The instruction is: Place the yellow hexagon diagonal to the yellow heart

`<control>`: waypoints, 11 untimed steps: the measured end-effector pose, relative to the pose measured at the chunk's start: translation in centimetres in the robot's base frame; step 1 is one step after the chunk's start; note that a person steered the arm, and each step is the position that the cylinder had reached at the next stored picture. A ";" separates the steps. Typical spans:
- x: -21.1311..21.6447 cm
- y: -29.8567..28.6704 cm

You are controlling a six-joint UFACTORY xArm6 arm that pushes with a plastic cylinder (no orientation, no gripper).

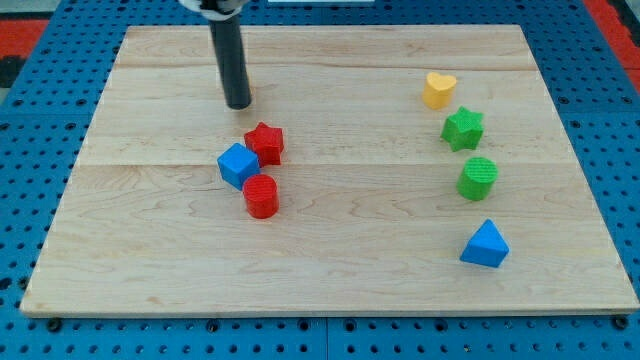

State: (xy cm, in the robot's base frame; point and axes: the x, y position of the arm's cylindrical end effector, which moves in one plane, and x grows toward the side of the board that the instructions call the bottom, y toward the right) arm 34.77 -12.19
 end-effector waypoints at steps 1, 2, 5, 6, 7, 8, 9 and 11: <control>-1.1 -4.5; -5.1 1.8; -7.5 6.0; -7.5 13.1; -8.7 9.4; -10.3 11.9; -10.1 18.4; -8.7 13.3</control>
